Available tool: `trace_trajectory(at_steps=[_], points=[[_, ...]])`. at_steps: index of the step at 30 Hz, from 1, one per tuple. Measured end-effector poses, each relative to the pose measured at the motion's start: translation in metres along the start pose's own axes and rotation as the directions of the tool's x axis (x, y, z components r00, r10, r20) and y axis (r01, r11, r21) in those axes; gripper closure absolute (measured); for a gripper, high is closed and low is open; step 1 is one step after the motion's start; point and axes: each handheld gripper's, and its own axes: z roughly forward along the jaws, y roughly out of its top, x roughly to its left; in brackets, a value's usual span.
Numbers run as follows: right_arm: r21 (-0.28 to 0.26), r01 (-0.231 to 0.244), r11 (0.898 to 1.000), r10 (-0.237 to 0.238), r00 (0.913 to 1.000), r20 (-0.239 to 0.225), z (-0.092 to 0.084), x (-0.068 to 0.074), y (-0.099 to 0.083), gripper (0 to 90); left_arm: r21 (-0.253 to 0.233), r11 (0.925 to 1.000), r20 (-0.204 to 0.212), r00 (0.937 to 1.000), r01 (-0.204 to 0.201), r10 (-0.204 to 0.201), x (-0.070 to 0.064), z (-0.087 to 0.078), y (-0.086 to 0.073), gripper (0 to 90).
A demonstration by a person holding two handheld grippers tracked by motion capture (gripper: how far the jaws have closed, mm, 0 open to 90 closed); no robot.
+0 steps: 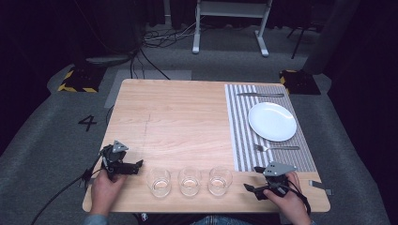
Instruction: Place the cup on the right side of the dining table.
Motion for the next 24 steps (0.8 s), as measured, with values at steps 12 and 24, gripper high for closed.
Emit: trace_trajectory(at_steps=[12, 24], points=[[0.001, 0.060, 0.998, -0.060, 0.9935, -0.097, -0.010, 0.026, 0.031, 18.4, 0.002, 1.0000, -0.001, 1.0000, -0.001, 0.001, 0.000, -0.001, 0.000, 0.4], [-0.041, 0.112, 0.993, -0.117, 0.9815, -0.151, 0.009, 0.048, 0.056, 15.9, 0.000, 1.0000, -0.003, 1.0000, 0.005, -0.005, -0.001, 0.000, -0.001, 0.4]])
